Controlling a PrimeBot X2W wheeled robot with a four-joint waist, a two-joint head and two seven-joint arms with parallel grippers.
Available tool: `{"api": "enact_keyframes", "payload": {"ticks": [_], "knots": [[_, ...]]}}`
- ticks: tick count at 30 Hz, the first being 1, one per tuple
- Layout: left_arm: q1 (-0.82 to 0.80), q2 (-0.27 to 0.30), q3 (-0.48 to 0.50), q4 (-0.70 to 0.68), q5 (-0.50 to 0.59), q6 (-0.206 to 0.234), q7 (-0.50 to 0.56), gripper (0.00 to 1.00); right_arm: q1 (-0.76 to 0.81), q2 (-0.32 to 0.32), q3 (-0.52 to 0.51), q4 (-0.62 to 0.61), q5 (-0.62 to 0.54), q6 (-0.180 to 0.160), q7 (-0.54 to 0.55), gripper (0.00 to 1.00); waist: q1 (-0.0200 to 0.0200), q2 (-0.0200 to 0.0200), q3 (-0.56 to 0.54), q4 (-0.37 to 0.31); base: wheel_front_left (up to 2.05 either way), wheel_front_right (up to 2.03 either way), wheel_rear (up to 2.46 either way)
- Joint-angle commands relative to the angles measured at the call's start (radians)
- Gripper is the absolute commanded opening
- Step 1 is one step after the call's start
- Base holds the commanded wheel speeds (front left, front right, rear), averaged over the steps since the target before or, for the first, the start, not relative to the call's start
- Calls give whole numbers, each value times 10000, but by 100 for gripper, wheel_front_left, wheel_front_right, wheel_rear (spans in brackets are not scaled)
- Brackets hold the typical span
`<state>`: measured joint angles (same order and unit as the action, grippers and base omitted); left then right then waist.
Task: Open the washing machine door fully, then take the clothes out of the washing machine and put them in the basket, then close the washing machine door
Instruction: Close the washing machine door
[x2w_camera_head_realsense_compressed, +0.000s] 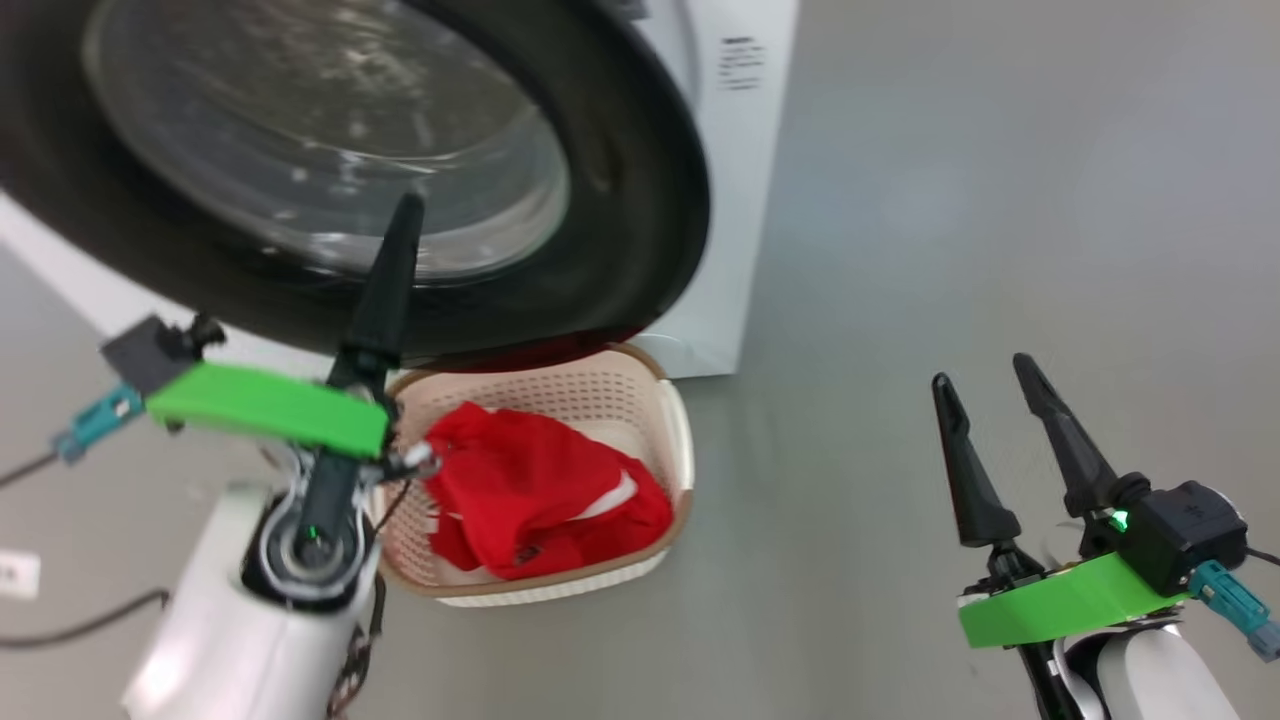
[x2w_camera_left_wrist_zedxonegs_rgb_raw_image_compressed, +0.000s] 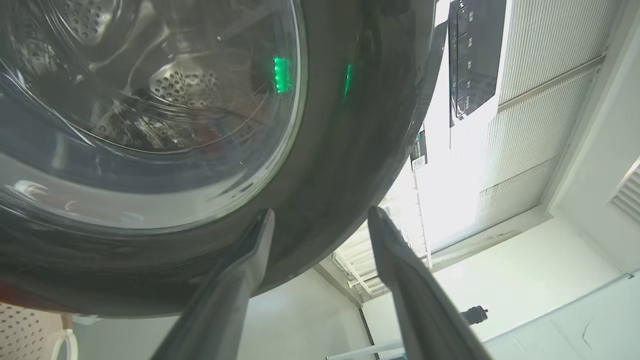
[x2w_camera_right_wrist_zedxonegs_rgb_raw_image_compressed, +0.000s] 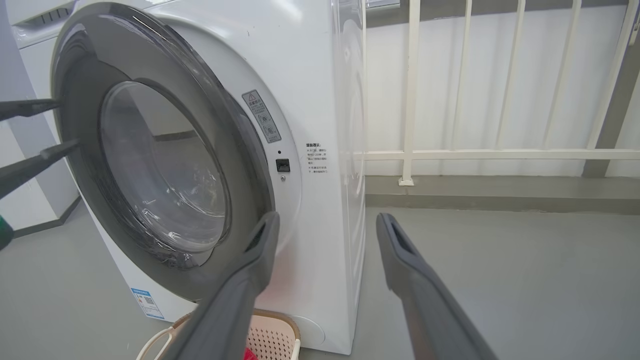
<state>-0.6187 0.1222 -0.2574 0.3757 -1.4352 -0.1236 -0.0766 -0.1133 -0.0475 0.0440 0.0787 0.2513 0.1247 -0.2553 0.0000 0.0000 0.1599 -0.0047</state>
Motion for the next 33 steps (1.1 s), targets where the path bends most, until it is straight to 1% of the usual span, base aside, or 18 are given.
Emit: {"api": "enact_keyframes", "payload": {"ticks": [1, 5, 8, 11, 15, 19, 21, 28, 33], "knots": [[148, 424, 162, -433, 390, -70, -272, 100, -246, -27, 131, -234, -65, 60, -65, 100, 0, 0, -311, 606, 0, 0, 0], [741, 845, -345, -814, 1783, -8, -991, 100, -142, -27, -54, -234, -146, 60, -65, 100, 0, 0, -569, 939, 0, 0, 0], [1197, 1221, -741, -1091, 3061, 303, -1422, 100, -23, -27, -203, -260, -223, 60, -65, 100, 0, 0, -789, 1101, 0, 0, 0], [1742, 1461, -874, -1460, 4173, 711, -1697, 100, 136, -27, -373, -327, -283, 60, -65, 100, 0, 0, -1043, 1191, 0, 0, 0], [2562, 1738, -872, -2047, 5671, 1385, -1824, 100, 388, -27, -519, -378, -317, 60, -65, 100, 0, 0, -1356, 1198, 0, 0, 0], [3459, 1897, -678, -2786, 6946, 2020, -1845, 100, 661, -27, -615, -447, -348, 60, -65, 100, 0, 0, -1599, 1104, 0, 0, 0], [3838, 1943, -483, -3082, 7418, 2219, -1847, 100, 773, -27, -665, -508, -401, 60, -65, 100, 0, 0, -1650, 1051, 0, 0, 0], [4833, 1939, -34, -3675, 8375, 2321, -1850, 100, 1090, -27, -782, -611, -521, 60, -65, 100, 0, 0, -1828, 891, 0, 0, 0], [5453, 1730, 320, -3678, 8792, 2301, -1850, 100, 1414, -27, -995, -693, -479, 60, -65, 100, 0, 0, -1987, 807, 0, 0, 0]]}}
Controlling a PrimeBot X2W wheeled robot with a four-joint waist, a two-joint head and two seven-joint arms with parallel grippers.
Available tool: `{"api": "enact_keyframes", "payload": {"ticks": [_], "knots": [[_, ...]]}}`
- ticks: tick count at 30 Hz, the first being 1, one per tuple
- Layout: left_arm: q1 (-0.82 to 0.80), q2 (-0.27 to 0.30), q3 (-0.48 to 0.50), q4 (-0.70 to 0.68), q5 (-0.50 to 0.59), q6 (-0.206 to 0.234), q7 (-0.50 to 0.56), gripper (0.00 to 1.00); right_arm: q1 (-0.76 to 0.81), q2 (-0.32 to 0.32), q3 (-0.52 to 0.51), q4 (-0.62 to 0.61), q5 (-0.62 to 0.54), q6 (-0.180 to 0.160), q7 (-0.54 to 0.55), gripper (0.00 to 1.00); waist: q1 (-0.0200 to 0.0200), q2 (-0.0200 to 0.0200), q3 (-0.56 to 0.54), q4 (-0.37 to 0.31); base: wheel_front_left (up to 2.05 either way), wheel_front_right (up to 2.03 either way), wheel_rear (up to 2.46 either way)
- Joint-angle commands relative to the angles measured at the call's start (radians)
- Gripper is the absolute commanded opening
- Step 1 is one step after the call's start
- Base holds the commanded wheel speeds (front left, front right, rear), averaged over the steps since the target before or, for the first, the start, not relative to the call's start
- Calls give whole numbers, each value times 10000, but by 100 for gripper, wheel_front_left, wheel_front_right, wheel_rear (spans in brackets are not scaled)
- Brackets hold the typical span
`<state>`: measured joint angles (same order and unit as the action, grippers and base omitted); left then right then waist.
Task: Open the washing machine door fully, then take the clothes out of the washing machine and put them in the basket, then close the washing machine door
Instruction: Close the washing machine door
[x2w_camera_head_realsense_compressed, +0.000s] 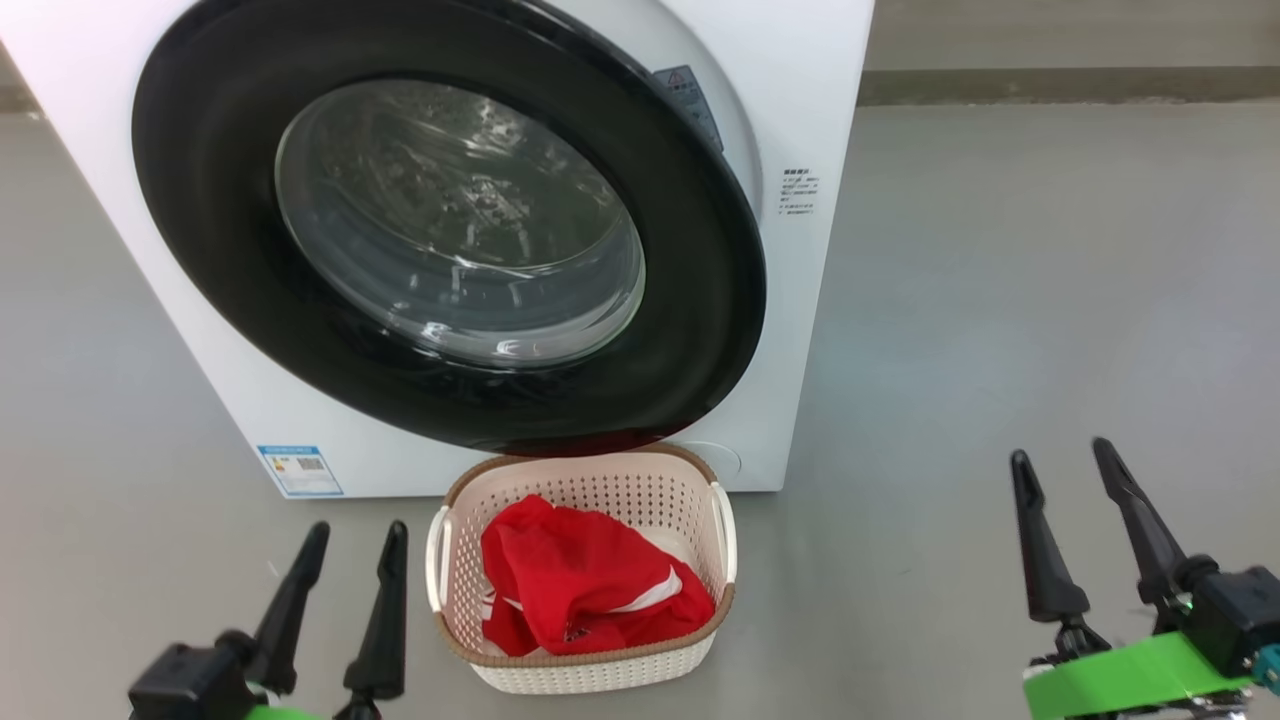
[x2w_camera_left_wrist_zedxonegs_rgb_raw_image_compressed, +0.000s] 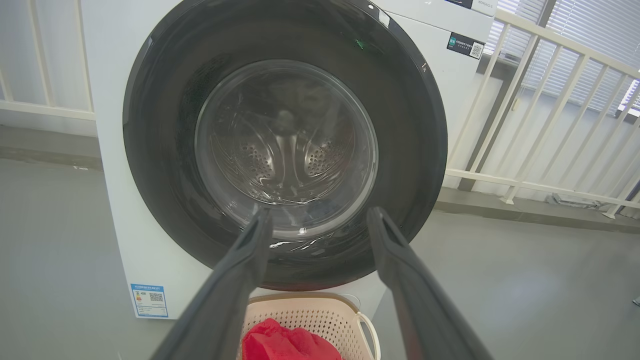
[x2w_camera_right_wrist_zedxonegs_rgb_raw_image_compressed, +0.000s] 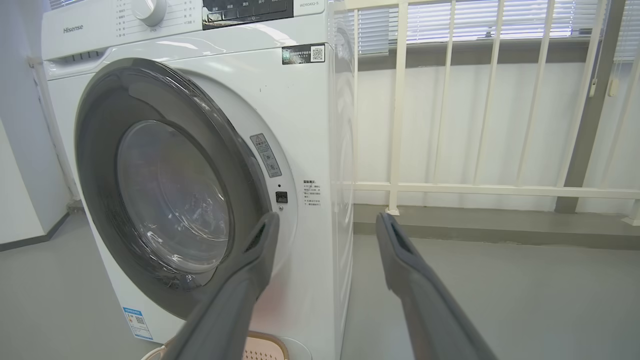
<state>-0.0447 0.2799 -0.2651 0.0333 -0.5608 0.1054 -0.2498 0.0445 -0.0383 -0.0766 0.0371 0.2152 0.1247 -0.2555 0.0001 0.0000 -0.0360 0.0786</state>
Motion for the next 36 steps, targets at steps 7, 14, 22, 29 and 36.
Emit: {"api": "enact_keyframes", "payload": {"ticks": [7, 14, 22, 29, 36], "knots": [[433, -249, 726, -224, 717, -36, -119, 100, 369, -119, 34, -235, 183, 60, -63, 100, -1, 0, -274, -82, 0, 0, 0], [756, -491, 998, -343, 1394, -122, -119, 100, 678, -119, -42, -156, 370, 60, -63, 100, -1, 0, -421, -72, 0, 0, 0], [865, -618, 1105, -388, 1745, -259, -120, 100, 726, -119, 57, -115, 385, 60, -63, 100, -1, 0, -419, -91, 0, 0, 0], [934, -785, 1074, -355, 1713, -329, -120, 100, 685, -119, 178, 2, 157, 60, -63, 96, -1, 0, -381, -72, 0, 0, 0], [840, -884, 883, -494, 1708, -352, -103, 100, 371, -119, 459, 295, -185, 60, -63, 0, -1, 0, -296, 95, 0, 0, 0]]}}
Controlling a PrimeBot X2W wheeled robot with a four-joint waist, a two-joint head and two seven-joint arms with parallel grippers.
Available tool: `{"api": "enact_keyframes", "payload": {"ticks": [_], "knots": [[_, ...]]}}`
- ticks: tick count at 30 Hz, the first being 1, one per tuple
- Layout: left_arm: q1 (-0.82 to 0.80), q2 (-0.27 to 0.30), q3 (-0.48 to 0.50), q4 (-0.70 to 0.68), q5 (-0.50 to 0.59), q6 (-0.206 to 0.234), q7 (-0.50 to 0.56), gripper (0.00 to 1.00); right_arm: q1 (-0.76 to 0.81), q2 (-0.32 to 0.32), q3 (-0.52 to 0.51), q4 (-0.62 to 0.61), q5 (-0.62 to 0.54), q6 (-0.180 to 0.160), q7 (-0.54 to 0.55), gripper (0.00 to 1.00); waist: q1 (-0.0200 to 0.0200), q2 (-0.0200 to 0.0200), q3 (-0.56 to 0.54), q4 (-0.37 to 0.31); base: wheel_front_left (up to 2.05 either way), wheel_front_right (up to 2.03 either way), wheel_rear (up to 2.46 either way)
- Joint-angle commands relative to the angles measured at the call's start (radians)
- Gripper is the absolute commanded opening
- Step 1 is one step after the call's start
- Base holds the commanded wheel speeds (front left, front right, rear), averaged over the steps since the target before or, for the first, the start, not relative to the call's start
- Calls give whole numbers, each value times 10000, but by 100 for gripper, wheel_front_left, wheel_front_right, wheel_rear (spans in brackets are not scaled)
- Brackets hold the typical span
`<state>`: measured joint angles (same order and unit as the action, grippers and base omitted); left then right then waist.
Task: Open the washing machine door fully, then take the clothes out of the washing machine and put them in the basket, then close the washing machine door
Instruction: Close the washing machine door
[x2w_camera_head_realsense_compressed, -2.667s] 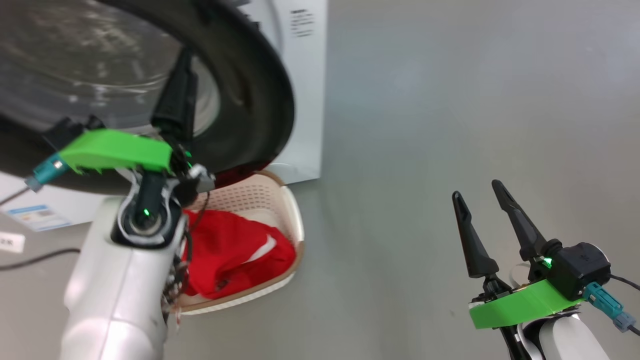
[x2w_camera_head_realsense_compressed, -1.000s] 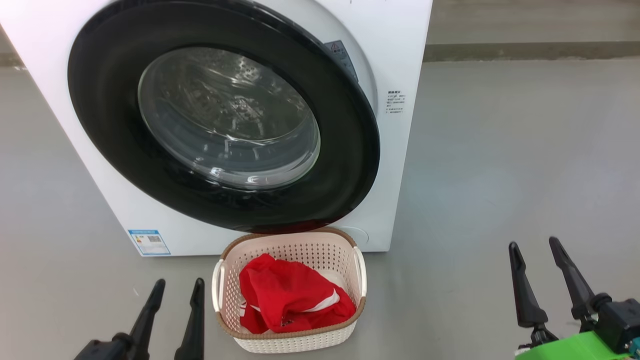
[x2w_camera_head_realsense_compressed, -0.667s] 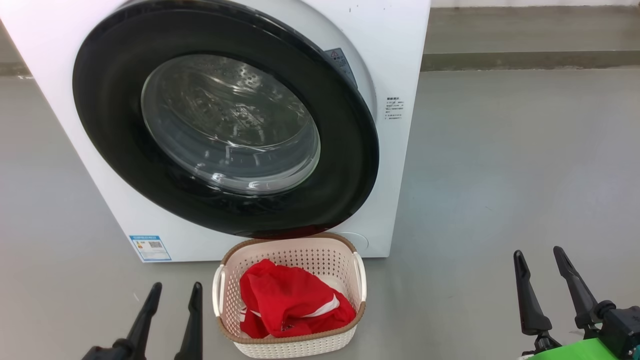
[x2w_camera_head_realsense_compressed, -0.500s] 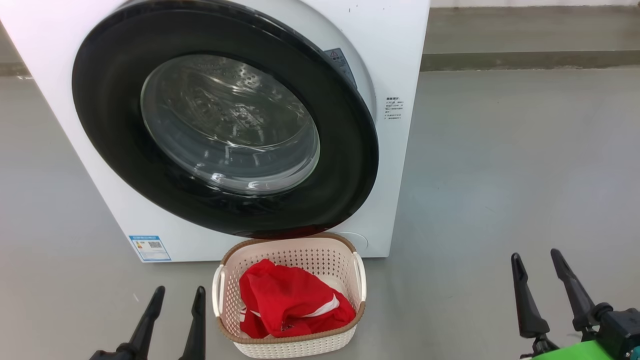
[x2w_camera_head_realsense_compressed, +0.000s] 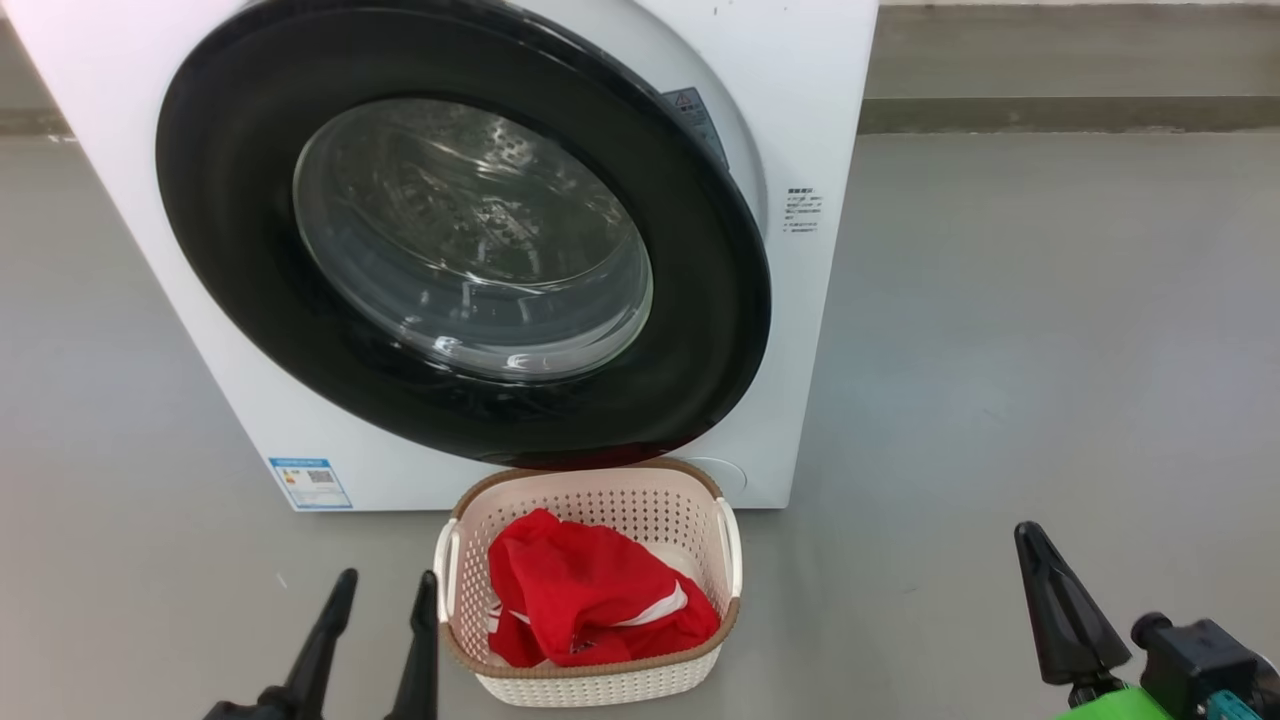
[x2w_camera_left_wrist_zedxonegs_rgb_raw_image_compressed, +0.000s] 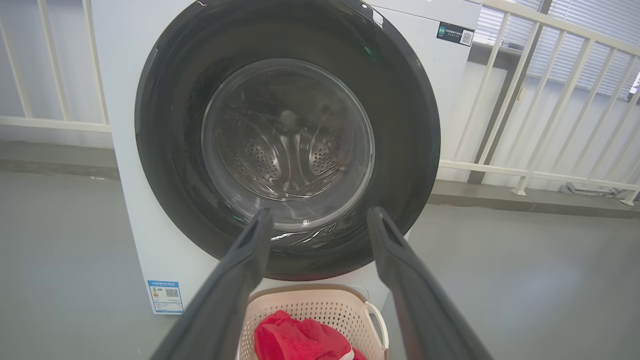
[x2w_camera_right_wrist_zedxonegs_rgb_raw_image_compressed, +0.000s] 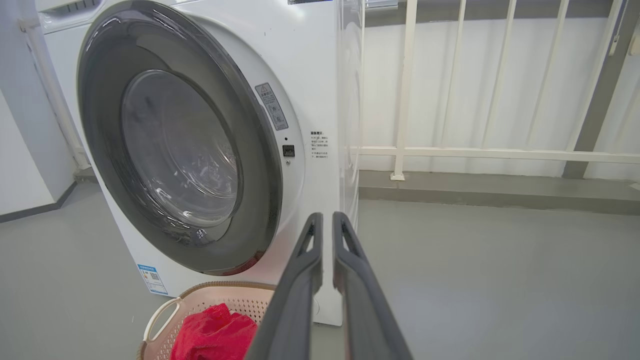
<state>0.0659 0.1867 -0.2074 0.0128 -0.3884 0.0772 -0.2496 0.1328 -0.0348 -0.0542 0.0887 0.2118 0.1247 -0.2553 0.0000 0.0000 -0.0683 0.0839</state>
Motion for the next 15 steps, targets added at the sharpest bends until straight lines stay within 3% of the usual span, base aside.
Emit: {"api": "enact_keyframes", "payload": {"ticks": [1, 15], "knots": [[-282, 32, 262, -345, -11, -76, -94, 100, -603, -154, 295, -142, -219, 60, -65, 0, 0, 0, 43, 77, 0, 0, 0], [-588, -270, -140, -1049, -320, -222, 71, 100, -3090, -154, 1306, 1785, -955, 60, -65, 0, 0, 0, 717, 799, 0, 0, 0]]}}
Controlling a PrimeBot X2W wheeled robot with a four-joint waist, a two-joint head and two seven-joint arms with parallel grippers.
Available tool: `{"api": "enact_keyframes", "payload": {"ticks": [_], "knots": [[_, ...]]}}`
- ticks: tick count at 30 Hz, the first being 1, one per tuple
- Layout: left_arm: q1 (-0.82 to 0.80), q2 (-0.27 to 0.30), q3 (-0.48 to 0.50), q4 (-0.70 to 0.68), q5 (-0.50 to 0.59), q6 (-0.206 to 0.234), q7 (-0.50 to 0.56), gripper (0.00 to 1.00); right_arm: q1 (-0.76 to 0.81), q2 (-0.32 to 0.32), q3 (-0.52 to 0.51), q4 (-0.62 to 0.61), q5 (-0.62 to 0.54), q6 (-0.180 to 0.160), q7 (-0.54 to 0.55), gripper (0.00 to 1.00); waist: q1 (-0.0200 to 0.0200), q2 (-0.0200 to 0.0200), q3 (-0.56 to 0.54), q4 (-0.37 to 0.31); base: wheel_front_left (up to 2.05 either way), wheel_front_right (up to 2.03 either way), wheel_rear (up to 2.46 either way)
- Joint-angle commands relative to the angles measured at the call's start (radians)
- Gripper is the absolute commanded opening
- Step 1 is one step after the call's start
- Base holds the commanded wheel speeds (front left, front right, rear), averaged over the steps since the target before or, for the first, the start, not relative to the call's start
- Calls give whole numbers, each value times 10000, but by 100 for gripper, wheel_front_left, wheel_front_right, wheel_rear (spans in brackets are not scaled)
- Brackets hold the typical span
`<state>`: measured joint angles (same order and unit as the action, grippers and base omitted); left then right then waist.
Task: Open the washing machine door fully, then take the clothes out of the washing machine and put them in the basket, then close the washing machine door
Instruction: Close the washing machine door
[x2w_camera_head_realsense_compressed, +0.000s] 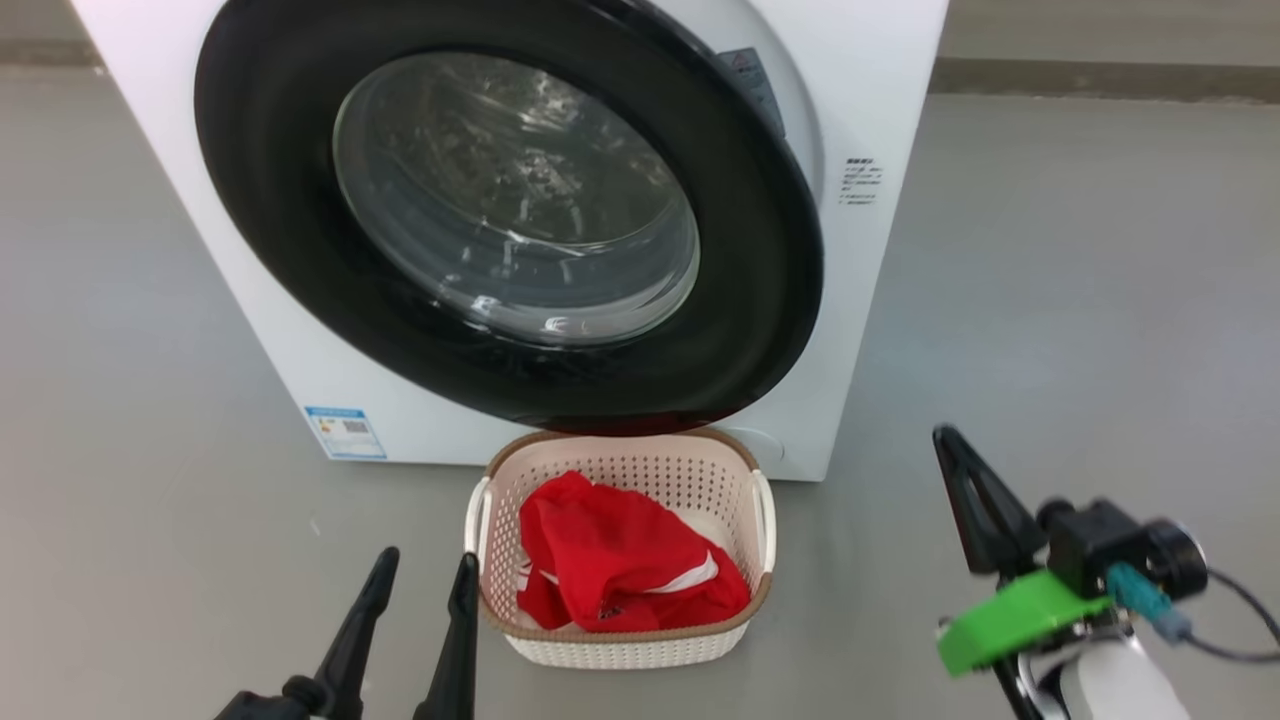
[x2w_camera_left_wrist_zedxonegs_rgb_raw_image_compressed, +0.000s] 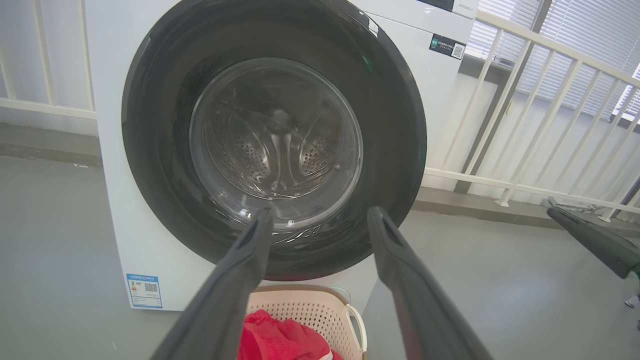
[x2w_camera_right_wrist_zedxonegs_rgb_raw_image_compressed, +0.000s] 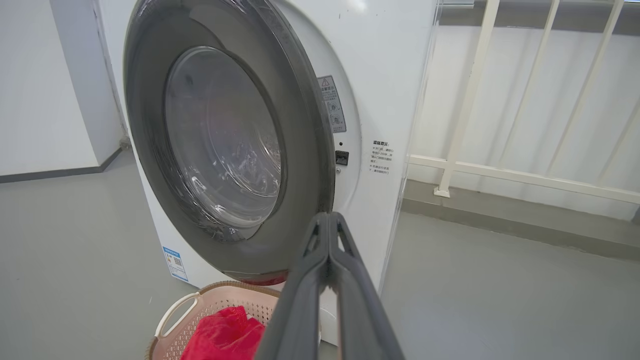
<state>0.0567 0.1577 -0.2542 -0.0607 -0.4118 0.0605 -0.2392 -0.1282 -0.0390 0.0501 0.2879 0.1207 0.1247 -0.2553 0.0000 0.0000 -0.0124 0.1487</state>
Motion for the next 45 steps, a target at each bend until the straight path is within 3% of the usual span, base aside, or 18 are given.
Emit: {"api": "enact_keyframes", "payload": {"ticks": [1, 9, 23, 45], "knots": [[-533, 0, 308, -349, -110, -75, -35, 100, -731, -112, 307, -42, -50, 60, -65, 0, 0, 0, 252, 209, 0, 0, 0], [-1005, -147, 99, -438, -57, -201, -85, 100, -2906, -112, 732, 1396, -280, 60, -65, 0, 0, 0, 1133, 686, 0, 0, 0], [-1844, -395, -140, -242, 44, -465, -176, 100, -5927, -112, 285, 3119, -1054, 60, -65, 0, 0, 0, 2617, 1612, 0, 0, 0], [-2632, -792, -110, -35, 262, -869, -224, 100, -8567, -708, -522, 4537, -2114, 60, -65, 0, 0, 0, 3658, 2174, 0, 0, 0]]}}
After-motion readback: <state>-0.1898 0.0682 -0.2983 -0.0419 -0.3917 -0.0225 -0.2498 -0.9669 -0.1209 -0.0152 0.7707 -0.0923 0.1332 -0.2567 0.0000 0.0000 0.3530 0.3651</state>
